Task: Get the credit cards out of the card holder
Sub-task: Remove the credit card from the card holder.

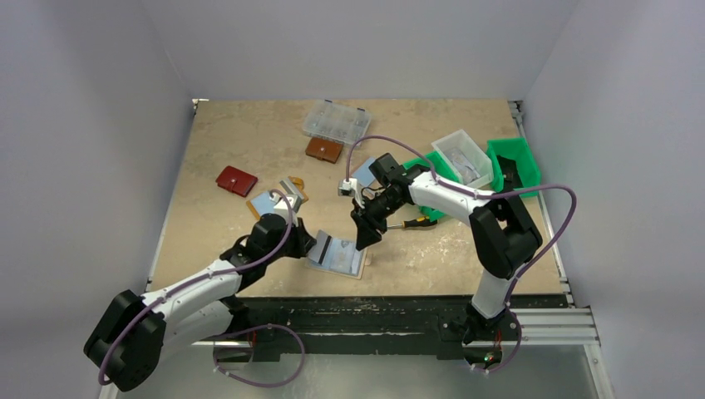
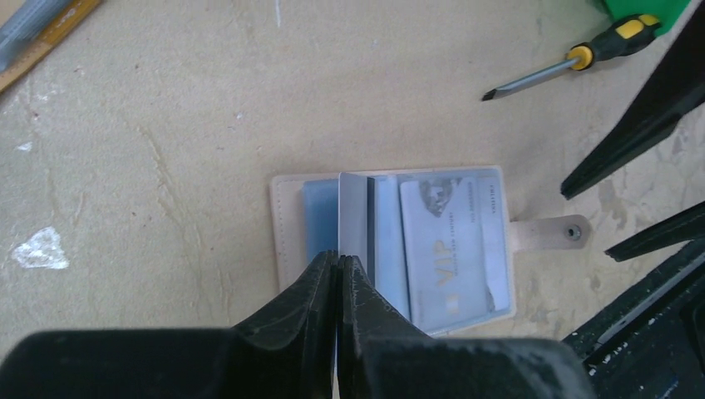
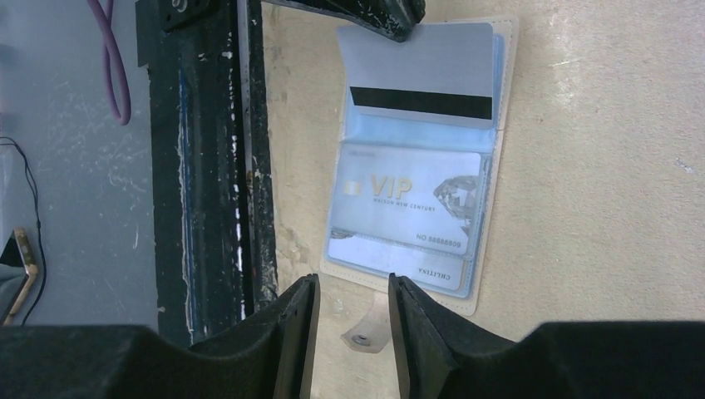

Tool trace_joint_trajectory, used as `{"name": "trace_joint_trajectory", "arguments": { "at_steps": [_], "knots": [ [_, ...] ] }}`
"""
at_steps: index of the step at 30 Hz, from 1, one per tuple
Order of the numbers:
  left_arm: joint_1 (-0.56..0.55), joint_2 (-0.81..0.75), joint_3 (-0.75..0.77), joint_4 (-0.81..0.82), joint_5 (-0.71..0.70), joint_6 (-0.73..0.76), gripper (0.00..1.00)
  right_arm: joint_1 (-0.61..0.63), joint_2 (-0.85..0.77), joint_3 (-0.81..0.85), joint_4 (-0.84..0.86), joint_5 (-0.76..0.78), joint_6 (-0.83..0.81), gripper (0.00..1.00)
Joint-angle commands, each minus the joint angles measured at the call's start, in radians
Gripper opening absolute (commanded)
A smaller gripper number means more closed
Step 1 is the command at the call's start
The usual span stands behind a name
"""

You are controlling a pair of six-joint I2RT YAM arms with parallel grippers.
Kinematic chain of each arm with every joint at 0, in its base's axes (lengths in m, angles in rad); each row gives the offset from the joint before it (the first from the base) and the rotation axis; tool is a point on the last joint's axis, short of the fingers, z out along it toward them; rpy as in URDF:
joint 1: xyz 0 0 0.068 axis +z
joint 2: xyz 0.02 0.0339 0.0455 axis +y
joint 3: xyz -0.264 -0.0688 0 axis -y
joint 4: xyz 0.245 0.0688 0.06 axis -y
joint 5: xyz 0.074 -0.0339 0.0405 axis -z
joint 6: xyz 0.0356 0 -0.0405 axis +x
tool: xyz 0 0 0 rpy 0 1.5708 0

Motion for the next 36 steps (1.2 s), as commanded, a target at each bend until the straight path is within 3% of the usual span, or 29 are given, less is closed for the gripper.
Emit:
{"name": "trace_joint_trajectory", "arguments": {
  "at_steps": [1,12,15,17,23,29,36],
  "knots": [
    [0.006,-0.029,-0.006,0.061,0.076,0.009,0.00,0.010,-0.006,0.040,0.009,-0.006,-0.009,0.45],
    [0.006,-0.001,-0.023,0.114,0.129,-0.007,0.00,0.012,0.098,0.191,0.080,-0.051,-0.156,0.59],
    [0.006,0.004,-0.024,0.117,0.137,-0.008,0.00,0.012,0.118,0.179,0.118,-0.131,-0.324,0.66],
    [0.006,0.006,-0.023,0.121,0.140,-0.010,0.00,0.016,0.128,0.173,0.162,-0.155,-0.349,0.69],
    [0.007,0.033,-0.025,0.156,0.156,-0.015,0.00,0.020,0.223,0.252,0.124,-0.203,-0.333,0.70],
    [0.006,0.054,-0.026,0.179,0.166,-0.022,0.00,0.043,0.263,0.259,0.166,-0.155,-0.265,0.69],
    [0.006,0.063,-0.020,0.184,0.169,-0.024,0.00,0.060,0.306,0.289,0.118,-0.162,-0.281,0.61]
  ]
}}
